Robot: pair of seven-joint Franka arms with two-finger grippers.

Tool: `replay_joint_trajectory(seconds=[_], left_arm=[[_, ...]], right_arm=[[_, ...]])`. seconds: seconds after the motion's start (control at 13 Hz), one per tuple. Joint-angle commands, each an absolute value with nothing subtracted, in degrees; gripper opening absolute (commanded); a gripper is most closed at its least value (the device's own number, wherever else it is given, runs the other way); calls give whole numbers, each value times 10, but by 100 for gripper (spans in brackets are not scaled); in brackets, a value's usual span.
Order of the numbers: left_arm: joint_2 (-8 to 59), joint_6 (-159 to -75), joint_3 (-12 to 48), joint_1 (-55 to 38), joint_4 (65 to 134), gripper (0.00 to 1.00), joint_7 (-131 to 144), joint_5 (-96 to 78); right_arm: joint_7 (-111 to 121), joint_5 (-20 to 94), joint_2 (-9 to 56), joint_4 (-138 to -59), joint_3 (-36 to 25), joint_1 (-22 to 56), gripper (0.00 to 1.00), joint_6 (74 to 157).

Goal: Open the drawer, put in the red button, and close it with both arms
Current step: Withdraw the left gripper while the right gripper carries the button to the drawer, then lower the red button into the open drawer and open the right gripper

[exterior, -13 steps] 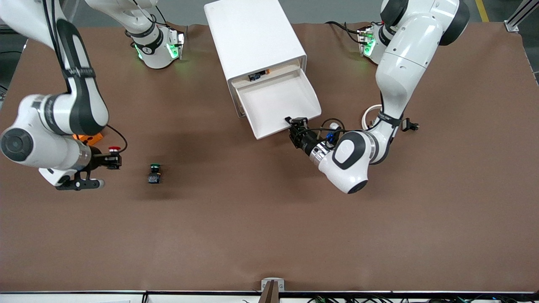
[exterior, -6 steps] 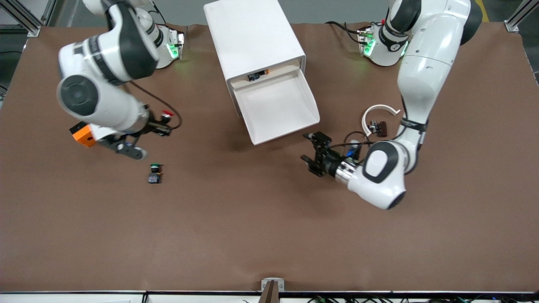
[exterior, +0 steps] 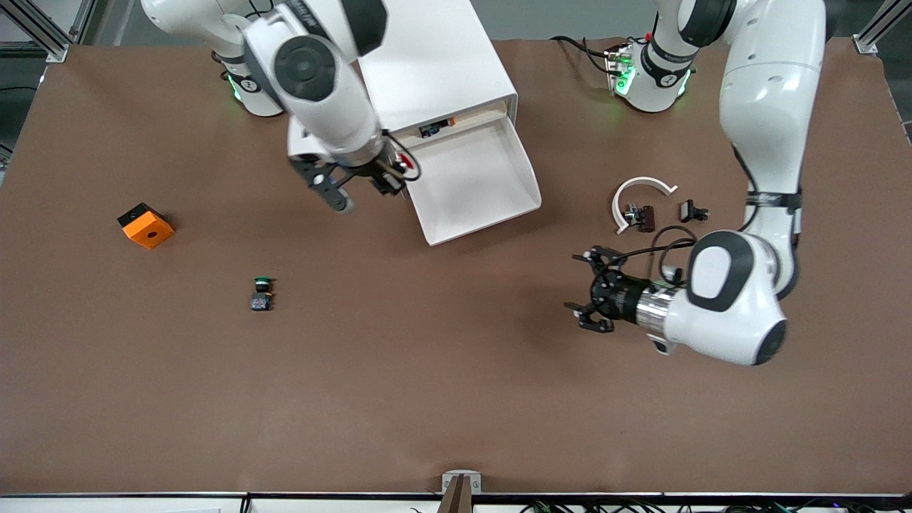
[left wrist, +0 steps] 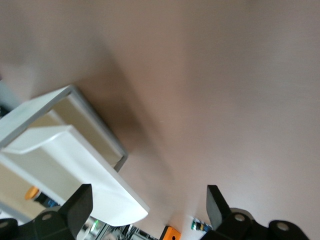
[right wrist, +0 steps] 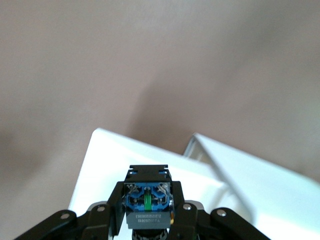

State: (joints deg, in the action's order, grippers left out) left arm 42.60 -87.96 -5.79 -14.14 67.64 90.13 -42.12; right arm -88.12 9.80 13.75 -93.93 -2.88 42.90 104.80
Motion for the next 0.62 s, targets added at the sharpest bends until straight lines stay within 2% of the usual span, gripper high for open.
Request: replay_joint_trajectory(seconds=[0.0, 0.31, 0.54], left_arm=[[388, -893, -96, -151, 683, 100, 834, -391], [359, -895, -89, -194, 689, 100, 619, -230], [343, -895, -76, -230, 705, 100, 468, -170]], right_arm=[[-1002, 105, 198, -919, -39, 460, 10, 1115], [-1059, 106, 269, -913, -39, 494, 9, 1190], [-1076, 106, 296, -896, -38, 502, 17, 1197]])
